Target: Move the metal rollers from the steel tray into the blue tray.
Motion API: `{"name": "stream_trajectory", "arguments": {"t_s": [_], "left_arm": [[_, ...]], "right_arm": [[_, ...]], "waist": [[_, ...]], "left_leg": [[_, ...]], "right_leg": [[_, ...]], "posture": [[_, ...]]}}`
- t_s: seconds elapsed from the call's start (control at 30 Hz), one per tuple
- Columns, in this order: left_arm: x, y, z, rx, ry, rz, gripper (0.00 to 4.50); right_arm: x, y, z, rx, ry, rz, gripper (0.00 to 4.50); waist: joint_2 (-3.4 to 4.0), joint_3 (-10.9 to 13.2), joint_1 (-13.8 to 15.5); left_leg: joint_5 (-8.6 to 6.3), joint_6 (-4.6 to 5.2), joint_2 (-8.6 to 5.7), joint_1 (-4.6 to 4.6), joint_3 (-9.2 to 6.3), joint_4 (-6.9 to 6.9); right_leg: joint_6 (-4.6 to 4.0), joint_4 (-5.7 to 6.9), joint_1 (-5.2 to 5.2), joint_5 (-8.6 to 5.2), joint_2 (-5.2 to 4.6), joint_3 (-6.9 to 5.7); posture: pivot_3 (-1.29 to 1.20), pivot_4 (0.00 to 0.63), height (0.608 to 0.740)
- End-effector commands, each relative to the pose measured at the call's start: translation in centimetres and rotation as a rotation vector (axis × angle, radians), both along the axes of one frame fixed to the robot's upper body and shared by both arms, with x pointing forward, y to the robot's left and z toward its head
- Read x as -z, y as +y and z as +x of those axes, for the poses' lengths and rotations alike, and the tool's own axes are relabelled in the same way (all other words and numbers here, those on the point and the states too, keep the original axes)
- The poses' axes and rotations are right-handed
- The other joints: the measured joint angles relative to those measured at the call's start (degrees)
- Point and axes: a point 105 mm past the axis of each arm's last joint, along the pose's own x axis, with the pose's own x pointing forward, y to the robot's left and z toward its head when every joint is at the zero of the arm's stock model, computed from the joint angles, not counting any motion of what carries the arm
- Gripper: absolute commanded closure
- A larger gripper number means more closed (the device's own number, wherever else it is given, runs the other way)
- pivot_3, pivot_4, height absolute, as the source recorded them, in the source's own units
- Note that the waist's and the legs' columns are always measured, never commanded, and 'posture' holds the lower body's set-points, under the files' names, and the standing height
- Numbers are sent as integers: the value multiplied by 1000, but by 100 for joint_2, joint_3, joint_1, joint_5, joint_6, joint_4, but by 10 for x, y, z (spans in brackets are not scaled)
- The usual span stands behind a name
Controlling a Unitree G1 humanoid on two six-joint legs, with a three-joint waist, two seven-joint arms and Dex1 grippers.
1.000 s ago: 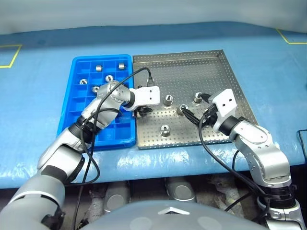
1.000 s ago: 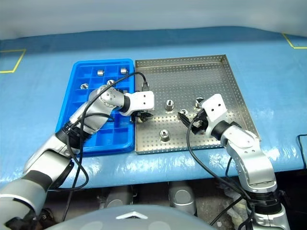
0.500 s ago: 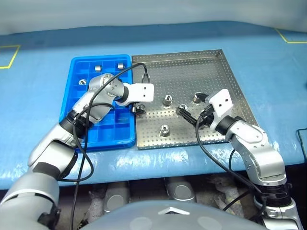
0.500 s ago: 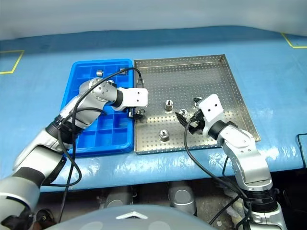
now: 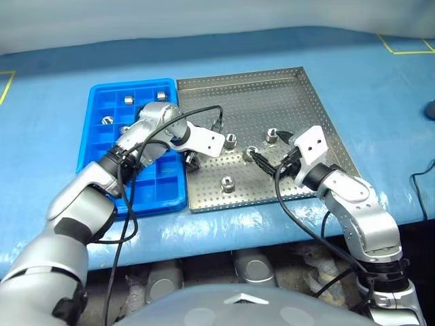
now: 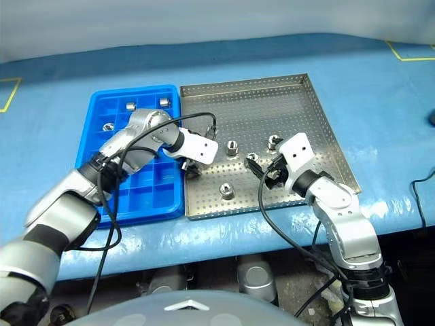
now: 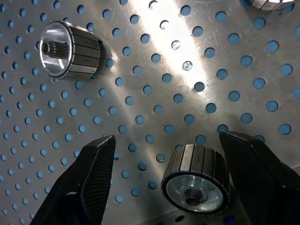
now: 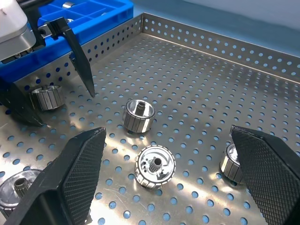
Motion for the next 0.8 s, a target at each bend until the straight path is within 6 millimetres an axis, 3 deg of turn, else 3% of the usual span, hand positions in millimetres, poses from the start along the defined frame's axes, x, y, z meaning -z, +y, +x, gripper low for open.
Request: {"name": "stream_trajectory", "arguments": {"t_s": [0.03,0.07,0.27,0.63,0.8], "left_arm": [[-4,0,3,21,-14,32,1027],[-3,1,3,21,-12,36,1183],[-3,1,5,12,-13,36,3123],[-17,-5,10,-47,-18,-80,3123],[-44,-21,8,-97,44,-294,3123]], "right_arm": [[-15,3,-2,-6,-70,2,0],[-15,2,-2,-5,-70,2,0],[-16,2,-1,1,-75,3,0],[-16,6,0,-9,-75,5,0],[-19,10,0,-24,-78,11,0]], "waist": [[0,0,-18],[0,0,-29],[0,0,-52],[0,0,-51],[-1,0,-50]], "left_leg": [[0,0,0,0,1,0],[0,0,0,0,1,0],[0,0,0,1,2,3],[-1,1,-1,-1,2,1],[0,1,-1,-3,2,2]], "right_leg": [[0,0,0,0,0,1],[0,0,0,0,0,1],[2,2,1,1,0,2],[2,1,-1,1,0,3],[2,1,-2,1,-1,3]], "posture": [[-238,150,740],[-238,150,740],[-238,150,740],[-221,150,740],[-229,150,740]]}}
